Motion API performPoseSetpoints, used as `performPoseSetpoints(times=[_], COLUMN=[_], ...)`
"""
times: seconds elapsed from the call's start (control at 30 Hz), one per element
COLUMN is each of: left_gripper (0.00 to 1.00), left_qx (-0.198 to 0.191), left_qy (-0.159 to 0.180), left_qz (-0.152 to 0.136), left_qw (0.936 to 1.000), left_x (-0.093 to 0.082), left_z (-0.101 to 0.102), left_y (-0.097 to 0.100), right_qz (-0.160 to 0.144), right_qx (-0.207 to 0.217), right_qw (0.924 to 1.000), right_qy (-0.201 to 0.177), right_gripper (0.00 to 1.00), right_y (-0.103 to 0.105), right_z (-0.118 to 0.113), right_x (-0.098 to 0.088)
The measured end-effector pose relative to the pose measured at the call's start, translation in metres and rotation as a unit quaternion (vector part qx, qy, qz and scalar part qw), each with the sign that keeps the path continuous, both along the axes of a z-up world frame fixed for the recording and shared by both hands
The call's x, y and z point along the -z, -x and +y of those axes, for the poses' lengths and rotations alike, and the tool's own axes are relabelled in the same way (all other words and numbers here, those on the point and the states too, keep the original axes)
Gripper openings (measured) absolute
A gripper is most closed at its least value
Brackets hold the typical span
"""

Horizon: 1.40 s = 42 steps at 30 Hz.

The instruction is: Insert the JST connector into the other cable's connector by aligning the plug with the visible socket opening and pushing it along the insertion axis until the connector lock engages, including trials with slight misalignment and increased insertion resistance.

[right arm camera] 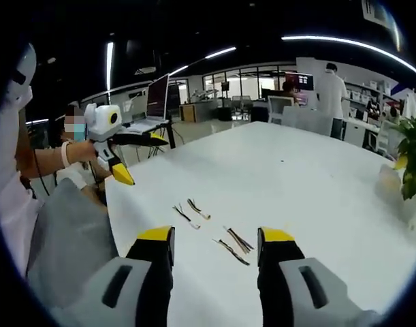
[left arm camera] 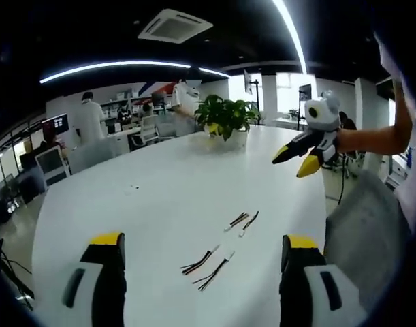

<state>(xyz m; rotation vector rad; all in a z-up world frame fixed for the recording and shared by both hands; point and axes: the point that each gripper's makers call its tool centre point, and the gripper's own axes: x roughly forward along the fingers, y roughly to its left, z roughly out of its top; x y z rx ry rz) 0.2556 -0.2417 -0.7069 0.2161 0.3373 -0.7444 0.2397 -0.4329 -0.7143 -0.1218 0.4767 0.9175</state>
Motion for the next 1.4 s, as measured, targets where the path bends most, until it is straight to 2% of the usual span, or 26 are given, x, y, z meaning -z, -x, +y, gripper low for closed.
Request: performPoseSetpoints(times=[0.1, 0.27, 0.43, 0.57, 0.73, 1.1, 1.33, 1.4], left_gripper=[0.87, 0.85, 0.85, 0.78, 0.79, 0.78, 0.78, 0.78], left_qx=[0.009, 0.020, 0.023, 0.032, 0.027, 0.031, 0.039, 0.045], left_qy=[0.002, 0.016, 0.015, 0.023, 0.035, 0.050, 0.034, 0.027], left_qz=[-0.004, -0.002, 0.002, 0.014, 0.016, 0.040, 0.045, 0.045], left_qw=[0.9999, 0.9997, 0.9996, 0.9991, 0.9989, 0.9975, 0.9976, 0.9976], left_x=[0.001, 0.002, 0.008, 0.013, 0.015, 0.037, 0.048, 0.052], left_z=[-0.003, -0.010, -0.013, -0.015, -0.014, -0.020, -0.019, -0.019], left_y=[-0.004, -0.011, -0.018, -0.021, -0.027, -0.034, -0.042, -0.043], right_qz=[0.003, 0.007, 0.008, 0.012, 0.017, 0.034, 0.036, 0.034], right_qx=[-0.002, -0.010, -0.021, -0.030, -0.040, -0.060, -0.069, -0.062], right_qw=[1.0000, 0.9999, 0.9997, 0.9995, 0.9990, 0.9975, 0.9965, 0.9967], right_qy=[0.001, 0.001, -0.004, 0.001, 0.008, 0.017, 0.031, 0.040], right_gripper=[0.47, 0.46, 0.46, 0.45, 0.44, 0.42, 0.41, 0.44], right_y=[-0.004, -0.012, -0.021, -0.026, -0.030, -0.039, -0.042, -0.046], right_z=[0.000, 0.005, 0.011, 0.015, 0.019, 0.026, 0.027, 0.025], right_x=[0.004, 0.007, 0.009, 0.013, 0.021, 0.035, 0.044, 0.048])
